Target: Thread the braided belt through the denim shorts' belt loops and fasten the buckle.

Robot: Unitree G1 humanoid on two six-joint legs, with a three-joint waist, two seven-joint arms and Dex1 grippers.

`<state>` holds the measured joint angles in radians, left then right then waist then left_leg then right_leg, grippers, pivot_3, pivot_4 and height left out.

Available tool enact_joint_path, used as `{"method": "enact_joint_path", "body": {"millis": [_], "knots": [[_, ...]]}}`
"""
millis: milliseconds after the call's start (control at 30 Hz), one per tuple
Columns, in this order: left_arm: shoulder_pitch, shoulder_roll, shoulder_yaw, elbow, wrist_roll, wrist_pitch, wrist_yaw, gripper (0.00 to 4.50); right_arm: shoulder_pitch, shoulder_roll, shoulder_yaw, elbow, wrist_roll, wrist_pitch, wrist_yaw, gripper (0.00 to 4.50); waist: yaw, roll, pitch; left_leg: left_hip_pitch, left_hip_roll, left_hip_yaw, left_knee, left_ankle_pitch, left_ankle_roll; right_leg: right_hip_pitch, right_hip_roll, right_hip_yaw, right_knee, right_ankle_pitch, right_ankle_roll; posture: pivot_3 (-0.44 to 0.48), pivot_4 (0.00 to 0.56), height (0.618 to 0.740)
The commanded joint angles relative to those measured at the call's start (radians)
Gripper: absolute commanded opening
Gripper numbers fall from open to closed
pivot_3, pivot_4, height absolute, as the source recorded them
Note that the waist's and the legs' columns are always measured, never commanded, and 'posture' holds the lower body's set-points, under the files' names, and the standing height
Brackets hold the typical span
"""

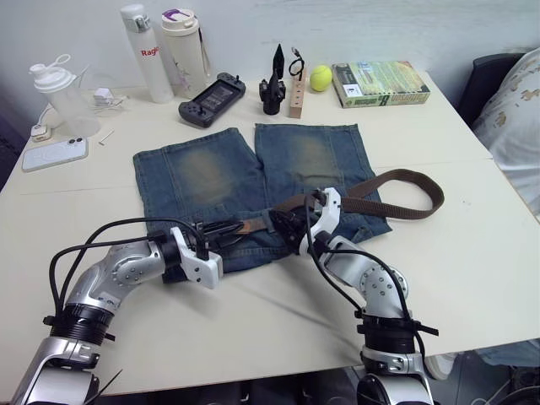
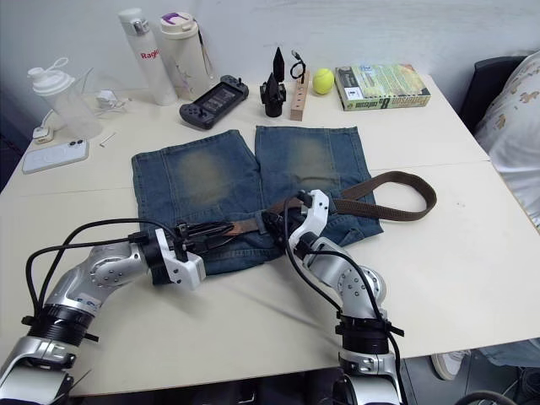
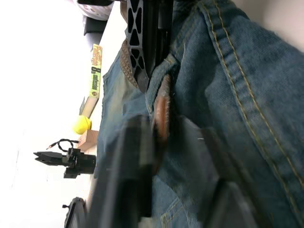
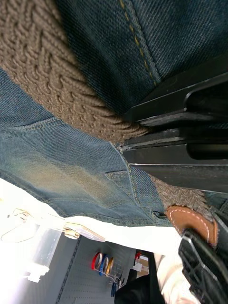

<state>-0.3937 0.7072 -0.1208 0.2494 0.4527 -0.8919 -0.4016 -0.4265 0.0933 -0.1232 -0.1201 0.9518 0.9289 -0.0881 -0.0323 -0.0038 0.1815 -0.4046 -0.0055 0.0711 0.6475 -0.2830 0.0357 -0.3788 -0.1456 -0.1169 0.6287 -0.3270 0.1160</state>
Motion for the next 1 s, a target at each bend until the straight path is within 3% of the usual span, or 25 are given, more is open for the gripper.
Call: {"method": "enact_joint_path", "body": {"millis": [33, 300, 400, 533, 567, 600, 667, 767, 900, 1000], "knots": [[-0.011, 0.022, 0.006, -0.006, 0.012, -0.006, 0.024, 0.05, 0.005, 0.018, 0.009, -0.026, 0.01, 0.017, 0.001, 0.0, 0.0, 0.0, 0.0, 0.0, 0.0, 0.0, 0.0, 0.0, 0.0, 0.0, 0.0, 0.0, 0.0, 0.0, 0.0, 0.0, 0.15, 0.723], [-0.013, 0.025, -0.005, -0.015, 0.029, 0.005, 0.036, 0.05, -0.006, 0.018, -0.007, -0.034, 0.03, 0.028, 0.002, 0.0, 0.001, 0.0, 0.0, 0.0, 0.0, 0.0, 0.0, 0.0, 0.0, 0.0, 0.0, 0.0, 0.0, 0.0, 0.0, 0.0, 0.15, 0.723], [-0.01, 0.027, -0.009, -0.016, 0.03, 0.002, 0.038, 0.0, -0.008, 0.006, -0.017, -0.065, 0.05, 0.042, -0.002, 1.09, 0.001, 0.0, 0.0, 0.0, 0.0, 0.0, 0.0, 0.0, 0.0, 0.0, 0.0, 0.0, 0.0, 0.0, 0.0, 0.0, 0.15, 0.723], [-0.003, 0.031, -0.014, -0.02, 0.025, 0.002, 0.036, 0.0, 0.006, -0.082, -0.048, -0.18, 0.113, 0.103, 0.006, 3.02, 0.004, 0.0, 0.0, 0.0, 0.0, 0.0, 0.0, 0.0, 0.0, 0.0, 0.0, 0.0, 0.0, 0.0, 0.0, 0.0, 0.15, 0.723], [-0.002, 0.032, -0.014, -0.02, 0.021, 0.002, 0.035, 0.0, 0.017, -0.164, -0.05, -0.237, 0.108, 0.12, 0.049, 3.36, 0.004, 0.0, 0.0, 0.0, 0.0, 0.0, 0.0, 0.0, 0.0, 0.0, -0.001, 0.0, 0.0, 0.0, 0.0, 0.0, 0.15, 0.723], [-0.001, 0.032, -0.014, -0.019, 0.018, 0.002, 0.035, 0.0, 0.025, -0.223, -0.051, -0.278, 0.106, 0.13, 0.079, 3.36, 0.007, 0.0, 0.0, -0.001, 0.0, 0.0, 0.0, 0.0, 0.001, 0.0, -0.001, 0.0, 0.0, 0.0, 0.0, 0.0, 0.15, 0.723], [-0.002, 0.033, -0.015, -0.013, 0.019, 0.0, 0.038, 0.0, 0.058, -0.483, 0.052, -0.4, -0.058, 0.051, 0.272, 3.36, 0.012, 0.001, 0.001, -0.001, -0.002, 0.0, 0.002, -0.001, 0.002, 0.001, -0.002, -0.001, -0.001, 0.0, 0.0, 0.0, 0.15, 0.723], [-0.007, 0.025, -0.023, -0.005, 0.004, 0.005, 0.033, 0.0, 0.105, -0.772, 0.199, -0.463, -0.314, -0.155, 0.491, 3.36, 0.01, 0.001, 0.001, -0.001, -0.003, 0.001, 0.003, -0.002, 0.005, 0.001, -0.003, -0.001, -0.003, 0.0, 0.001, 0.0, 0.15, 0.723], [-0.012, 0.018, -0.031, 0.002, 0.006, 0.006, 0.035, 0.0, 0.119, -0.997, 0.408, -0.407, -0.706, -0.479, 0.643, 3.36, 0.005, 0.0, 0.0, 0.001, 0.0, 0.004, 0.001, -0.002, 0.002, 0.001, -0.002, -0.003, -0.002, 0.0, 0.001, 0.0, 0.15, 0.723], [-0.015, 0.015, -0.036, 0.005, 0.008, 0.005, 0.039, 0.0, 0.101, -1.033, 0.497, -0.323, -0.903, -0.655, 0.676, 3.36, 0.008, -0.001, 0.001, 0.001, 0.0, 0.005, 0.002, -0.002, 0.002, 0.001, -0.002, -0.005, -0.002, 0.0, 0.001, 0.0, 0.15, 0.723]]}}
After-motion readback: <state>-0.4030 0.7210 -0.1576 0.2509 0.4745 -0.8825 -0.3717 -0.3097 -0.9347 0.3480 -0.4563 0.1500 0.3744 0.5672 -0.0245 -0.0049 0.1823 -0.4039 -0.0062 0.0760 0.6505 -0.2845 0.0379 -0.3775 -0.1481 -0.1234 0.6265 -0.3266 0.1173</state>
